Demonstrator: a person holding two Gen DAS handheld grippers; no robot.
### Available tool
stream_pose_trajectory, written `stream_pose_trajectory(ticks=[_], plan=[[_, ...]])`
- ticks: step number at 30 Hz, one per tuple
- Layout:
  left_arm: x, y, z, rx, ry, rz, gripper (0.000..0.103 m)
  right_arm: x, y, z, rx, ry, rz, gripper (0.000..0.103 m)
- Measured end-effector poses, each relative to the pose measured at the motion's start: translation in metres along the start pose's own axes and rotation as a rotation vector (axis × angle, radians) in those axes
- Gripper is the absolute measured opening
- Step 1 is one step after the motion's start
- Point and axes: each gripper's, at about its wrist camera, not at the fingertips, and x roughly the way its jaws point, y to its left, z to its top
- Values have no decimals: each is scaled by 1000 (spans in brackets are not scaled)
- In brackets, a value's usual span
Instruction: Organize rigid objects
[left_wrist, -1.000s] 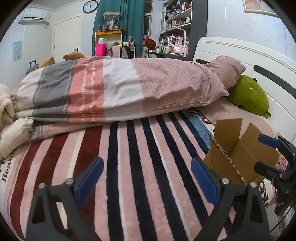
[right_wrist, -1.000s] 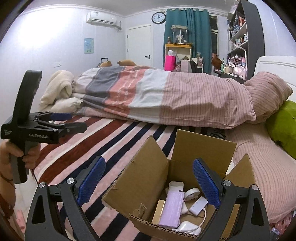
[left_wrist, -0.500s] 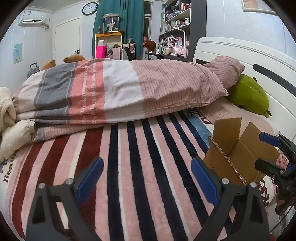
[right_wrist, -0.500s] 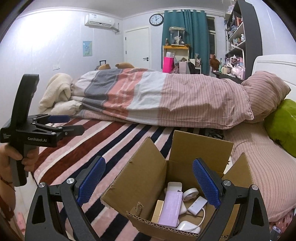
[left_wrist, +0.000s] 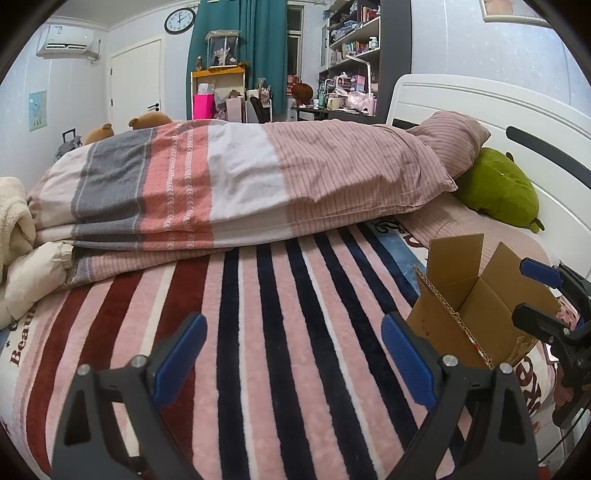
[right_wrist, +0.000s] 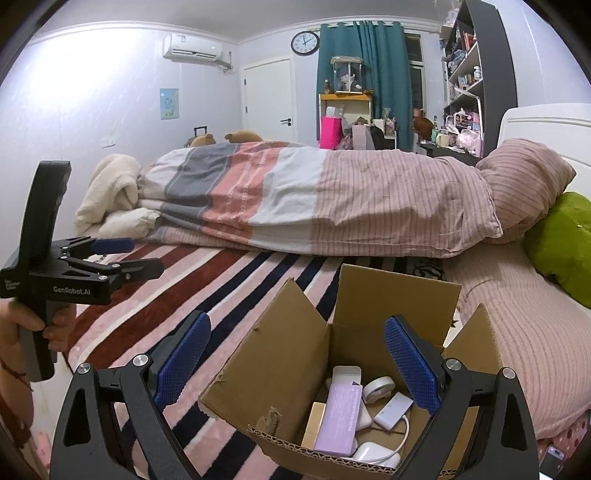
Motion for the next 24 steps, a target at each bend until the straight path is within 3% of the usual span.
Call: stream_pose_trajectory(ticks=[24], plan=[[-5, -1, 2, 0, -22, 18, 94, -3, -3, 1, 10, -22, 0, 95]])
